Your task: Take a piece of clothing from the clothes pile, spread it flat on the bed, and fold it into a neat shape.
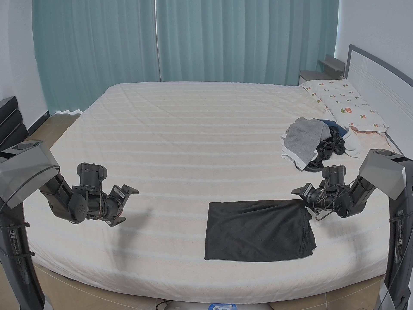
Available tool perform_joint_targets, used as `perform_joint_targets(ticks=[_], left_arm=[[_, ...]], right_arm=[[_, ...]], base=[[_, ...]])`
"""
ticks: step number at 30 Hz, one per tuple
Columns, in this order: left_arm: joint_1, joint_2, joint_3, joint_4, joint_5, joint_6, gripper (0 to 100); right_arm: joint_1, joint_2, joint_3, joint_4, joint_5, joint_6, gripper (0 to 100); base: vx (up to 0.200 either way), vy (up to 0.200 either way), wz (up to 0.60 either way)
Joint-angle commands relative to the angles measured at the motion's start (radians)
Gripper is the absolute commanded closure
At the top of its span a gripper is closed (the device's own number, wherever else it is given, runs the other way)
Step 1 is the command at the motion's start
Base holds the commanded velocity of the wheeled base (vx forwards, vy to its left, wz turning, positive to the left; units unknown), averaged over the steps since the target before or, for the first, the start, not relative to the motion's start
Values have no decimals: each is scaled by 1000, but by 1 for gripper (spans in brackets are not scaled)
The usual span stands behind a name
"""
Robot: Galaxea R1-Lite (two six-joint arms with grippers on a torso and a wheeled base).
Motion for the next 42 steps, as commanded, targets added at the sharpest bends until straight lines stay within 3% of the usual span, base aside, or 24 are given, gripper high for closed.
perform_joint_targets(ticks=[1,16,17,22,28,32,38,42], left_arm=[[0,3,0,-1,0,0,0],[0,3,0,1,0,0,0],[0,3,0,1,0,0,0],[0,3,0,1,0,0,0],[-9,1,1,1,3,0,0],[-12,-3,3,1,3,0,0],[-41,-14,26,2,6,-6,0],[-70,-5,40,-1,9,10,0]], right_arm=[[-7,17,-3,8,3,1,100],[-35,1,12,-6,-9,28,100],[-35,1,14,-2,-7,28,0],[-35,-8,20,-9,-7,30,0],[-41,-164,205,-9,22,-13,0],[-50,-290,466,-44,115,-151,0],[-67,-302,736,-286,220,-222,0],[-86,-212,819,-463,236,-321,0]], base=[[0,0,0],[0,0,0],[0,0,0],[0,0,0],[0,0,0],[0,0,0],[-133,0,0],[-100,0,0]])
